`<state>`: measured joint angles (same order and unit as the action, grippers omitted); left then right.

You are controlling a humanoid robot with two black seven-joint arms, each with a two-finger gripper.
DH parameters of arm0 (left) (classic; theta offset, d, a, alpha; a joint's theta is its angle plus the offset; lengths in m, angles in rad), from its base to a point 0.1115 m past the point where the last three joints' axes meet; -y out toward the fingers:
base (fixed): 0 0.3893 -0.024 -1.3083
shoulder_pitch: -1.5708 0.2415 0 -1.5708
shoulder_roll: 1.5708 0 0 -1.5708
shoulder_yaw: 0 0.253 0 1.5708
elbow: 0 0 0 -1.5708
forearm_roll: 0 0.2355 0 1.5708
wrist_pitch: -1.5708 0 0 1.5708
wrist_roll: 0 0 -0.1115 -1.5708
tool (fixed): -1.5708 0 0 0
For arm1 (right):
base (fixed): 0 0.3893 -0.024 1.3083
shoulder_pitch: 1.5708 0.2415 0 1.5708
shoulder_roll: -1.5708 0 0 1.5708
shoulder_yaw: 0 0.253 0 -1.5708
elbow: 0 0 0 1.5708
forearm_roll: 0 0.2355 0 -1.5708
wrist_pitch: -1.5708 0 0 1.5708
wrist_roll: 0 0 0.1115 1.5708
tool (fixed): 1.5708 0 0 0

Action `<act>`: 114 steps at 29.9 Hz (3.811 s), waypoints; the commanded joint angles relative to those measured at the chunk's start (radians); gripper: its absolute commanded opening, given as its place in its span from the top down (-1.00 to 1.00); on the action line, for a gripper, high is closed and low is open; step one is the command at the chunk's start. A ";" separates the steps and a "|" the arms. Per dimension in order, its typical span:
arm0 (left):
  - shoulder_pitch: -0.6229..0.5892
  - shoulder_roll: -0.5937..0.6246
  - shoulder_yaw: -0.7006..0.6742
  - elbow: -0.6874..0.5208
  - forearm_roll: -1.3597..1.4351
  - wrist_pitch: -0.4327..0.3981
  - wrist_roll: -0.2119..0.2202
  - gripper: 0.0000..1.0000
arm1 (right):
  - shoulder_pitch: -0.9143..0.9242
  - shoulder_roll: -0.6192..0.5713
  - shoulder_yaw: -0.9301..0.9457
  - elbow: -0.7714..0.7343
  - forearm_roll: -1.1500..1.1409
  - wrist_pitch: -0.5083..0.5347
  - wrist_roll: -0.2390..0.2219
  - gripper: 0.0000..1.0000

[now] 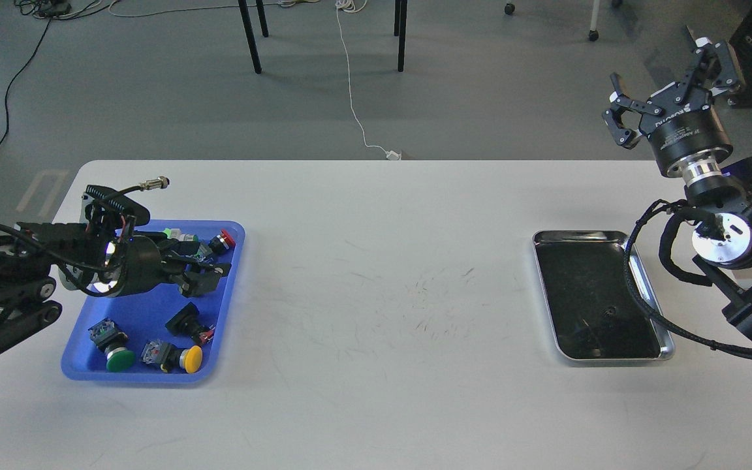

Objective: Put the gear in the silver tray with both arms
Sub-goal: 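Reach the left gripper into the blue tray and grasp another black gear, then carry the gear toward the table center and release it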

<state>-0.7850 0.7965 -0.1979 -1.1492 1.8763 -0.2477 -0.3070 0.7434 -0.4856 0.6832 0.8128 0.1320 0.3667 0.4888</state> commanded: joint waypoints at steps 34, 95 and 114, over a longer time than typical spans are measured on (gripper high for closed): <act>-0.002 -0.023 0.100 0.089 0.089 0.007 -0.003 0.18 | -0.015 -0.016 -0.010 0.068 -0.002 -0.002 0.000 -0.96; -0.203 -0.726 0.248 0.071 0.102 -0.087 0.109 0.66 | 0.491 0.117 -0.137 -0.184 -0.009 -0.180 -0.197 -0.96; -0.183 -0.787 0.138 0.160 0.071 -0.013 0.111 -0.52 | 0.475 0.116 -0.142 -0.170 -0.009 -0.181 -0.194 -0.96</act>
<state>-0.9665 0.0010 0.0129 -0.9879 1.9820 -0.2917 -0.1943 1.2232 -0.3696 0.5431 0.6389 0.1227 0.1854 0.2946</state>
